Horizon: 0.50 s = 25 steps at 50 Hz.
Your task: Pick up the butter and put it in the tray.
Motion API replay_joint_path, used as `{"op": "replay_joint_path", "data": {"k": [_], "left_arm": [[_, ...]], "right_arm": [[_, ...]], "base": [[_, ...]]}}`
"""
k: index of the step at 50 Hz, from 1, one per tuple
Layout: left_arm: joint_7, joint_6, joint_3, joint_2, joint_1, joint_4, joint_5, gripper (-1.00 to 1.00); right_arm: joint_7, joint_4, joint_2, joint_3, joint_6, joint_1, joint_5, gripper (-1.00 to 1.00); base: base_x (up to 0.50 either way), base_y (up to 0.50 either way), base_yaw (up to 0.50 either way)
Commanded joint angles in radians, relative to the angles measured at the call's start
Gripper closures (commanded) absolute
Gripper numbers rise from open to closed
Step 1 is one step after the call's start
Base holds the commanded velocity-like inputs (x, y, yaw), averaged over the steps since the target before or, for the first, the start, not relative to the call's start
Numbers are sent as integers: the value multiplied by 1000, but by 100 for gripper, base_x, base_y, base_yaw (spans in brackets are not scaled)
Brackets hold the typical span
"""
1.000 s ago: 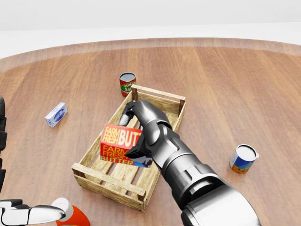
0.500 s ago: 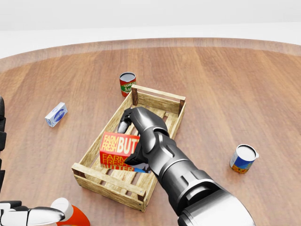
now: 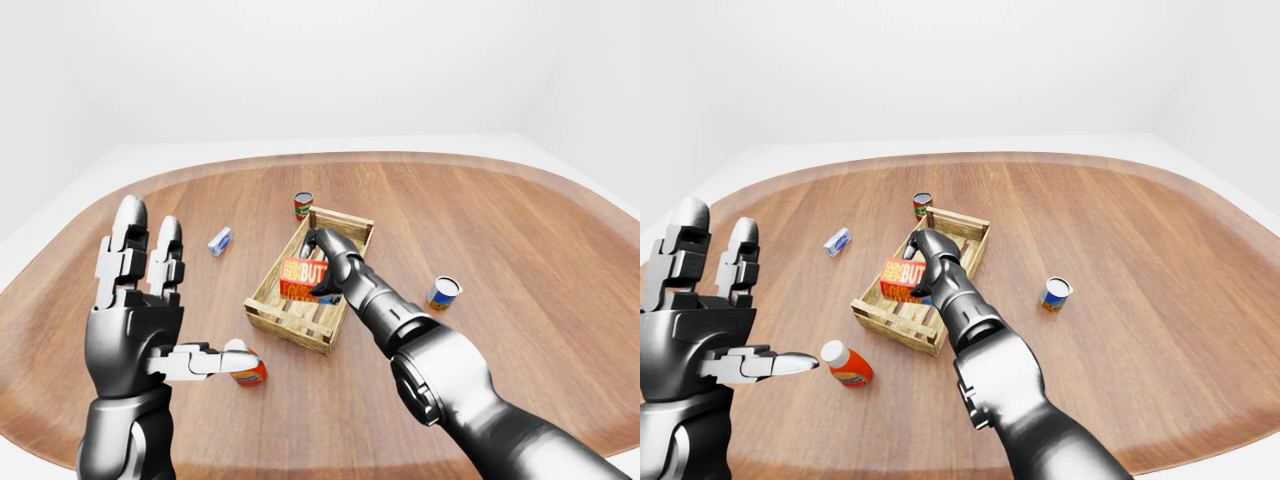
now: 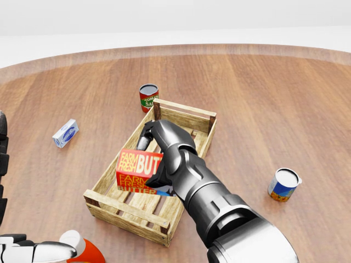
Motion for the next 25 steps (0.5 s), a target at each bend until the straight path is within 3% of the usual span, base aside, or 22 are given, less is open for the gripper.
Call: {"op": "replay_joint_path", "data": {"k": [1,12,13,14,25], "left_arm": [[-1,0,-9,-1,4,1,7,-100],[-6,0,-6,-2,9,-3,3,-100],[-6,0,-3,-2,8,-5,1,-100],[-5,0,-1,-1,6,-7,-2,-100],[-7,0,-7,-2,6,6,5,-100]], "right_arm": [[-25,-14,0,-29,0,-15,-19,100],[-31,-13,1,-37,0,-12,-16,100],[-33,-13,1,-35,0,-12,-17,-69],[-27,-13,2,-36,0,-11,-16,-100],[-12,-13,3,-35,0,-5,-12,-100]], "base": [[0,0,0],[0,0,0],[0,0,0],[0,0,0],[0,0,0]]}}
